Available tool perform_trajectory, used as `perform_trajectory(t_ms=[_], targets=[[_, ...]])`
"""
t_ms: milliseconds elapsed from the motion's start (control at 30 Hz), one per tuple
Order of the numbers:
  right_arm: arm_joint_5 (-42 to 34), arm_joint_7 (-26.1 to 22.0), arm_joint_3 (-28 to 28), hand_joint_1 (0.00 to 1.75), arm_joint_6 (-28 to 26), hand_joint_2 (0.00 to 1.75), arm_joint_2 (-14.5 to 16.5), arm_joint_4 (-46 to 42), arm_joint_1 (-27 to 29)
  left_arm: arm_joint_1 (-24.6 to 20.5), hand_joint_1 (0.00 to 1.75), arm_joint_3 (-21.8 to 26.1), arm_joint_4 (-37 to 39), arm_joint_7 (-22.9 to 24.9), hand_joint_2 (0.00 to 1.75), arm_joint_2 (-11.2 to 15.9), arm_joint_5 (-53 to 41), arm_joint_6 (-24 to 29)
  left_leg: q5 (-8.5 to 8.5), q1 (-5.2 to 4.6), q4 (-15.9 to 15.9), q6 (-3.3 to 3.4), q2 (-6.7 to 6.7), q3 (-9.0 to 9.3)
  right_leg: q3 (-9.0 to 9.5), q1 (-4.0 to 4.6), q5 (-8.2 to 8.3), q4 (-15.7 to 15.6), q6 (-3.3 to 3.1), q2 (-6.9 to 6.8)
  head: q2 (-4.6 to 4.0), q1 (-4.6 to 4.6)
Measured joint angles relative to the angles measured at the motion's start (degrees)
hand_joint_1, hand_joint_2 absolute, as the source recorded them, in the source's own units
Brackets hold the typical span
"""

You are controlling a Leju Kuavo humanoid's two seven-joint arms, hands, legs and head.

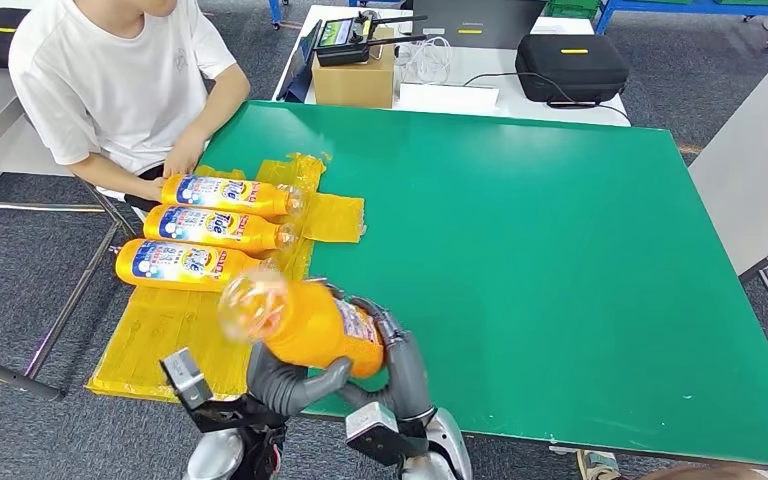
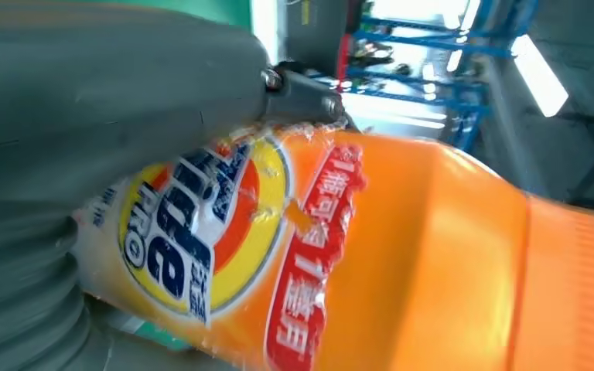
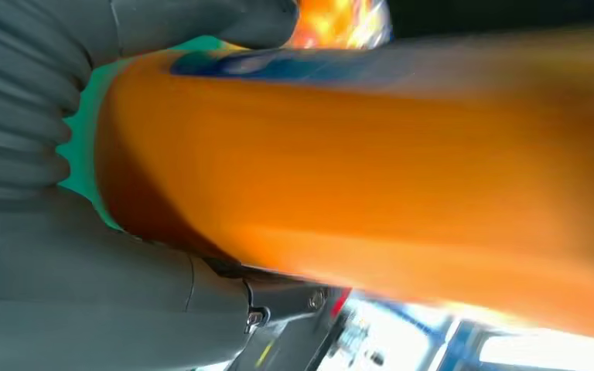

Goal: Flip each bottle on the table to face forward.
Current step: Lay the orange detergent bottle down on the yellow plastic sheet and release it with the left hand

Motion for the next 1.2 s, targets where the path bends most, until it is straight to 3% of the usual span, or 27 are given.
perform_trajectory(t_ms=[33,433,600,700,967,1200], targets=[[-0.1,-0.2,0.1,0.00,0.1,0.00,0.0,0.0,0.0,0.0,1.75,0.1,0.2,0.4,1.75,0.0,0.5,-0.2,0.00,0.00,0.0,0.00,0.00,0.00,0.00,0.00,0.00,0.0,0.00,0.00,0.00,0.00],[-1.1,-1.6,0.4,0.00,-1.2,0.00,0.0,0.0,-0.1,-0.4,1.75,0.8,1.7,1.9,1.75,-0.5,2.8,-1.0,0.00,0.00,0.0,0.00,0.00,0.00,0.00,0.00,0.00,0.0,0.00,0.00,0.00,0.01],[-2.2,-2.1,0.0,0.00,-3.7,0.00,-0.1,-0.2,0.0,-0.5,1.75,1.6,1.7,3.1,1.75,-0.4,0.3,2.7,0.00,0.00,0.0,0.00,0.00,0.00,0.00,0.00,0.00,0.0,0.00,0.00,0.00,0.01],[-2.9,-2.6,-0.6,0.00,-4.8,0.00,-0.2,-0.9,0.4,-0.6,1.75,2.9,1.7,3.1,1.75,0.2,-6.6,8.2,0.00,0.00,0.0,0.00,0.00,0.00,0.00,0.01,0.00,0.0,0.00,0.00,0.00,-0.01],[-3.1,-3.0,-4.9,0.00,-5.6,0.00,-0.3,-4.1,3.5,-0.5,1.75,10.0,-1.4,3.0,1.75,4.8,-37.1,28.7,0.00,0.03,0.0,0.00,0.01,-0.01,-0.01,0.04,0.00,0.0,0.00,0.01,0.00,0.00],[-4.2,-3.5,-7.0,0.00,-6.1,0.00,0.0,-4.9,4.6,-0.7,1.75,16.1,-2.8,7.6,1.75,9.9,-55.3,35.3,0.01,0.03,0.0,0.00,0.02,0.00,0.00,0.03,0.00,0.0,0.00,0.01,0.00,0.00]])
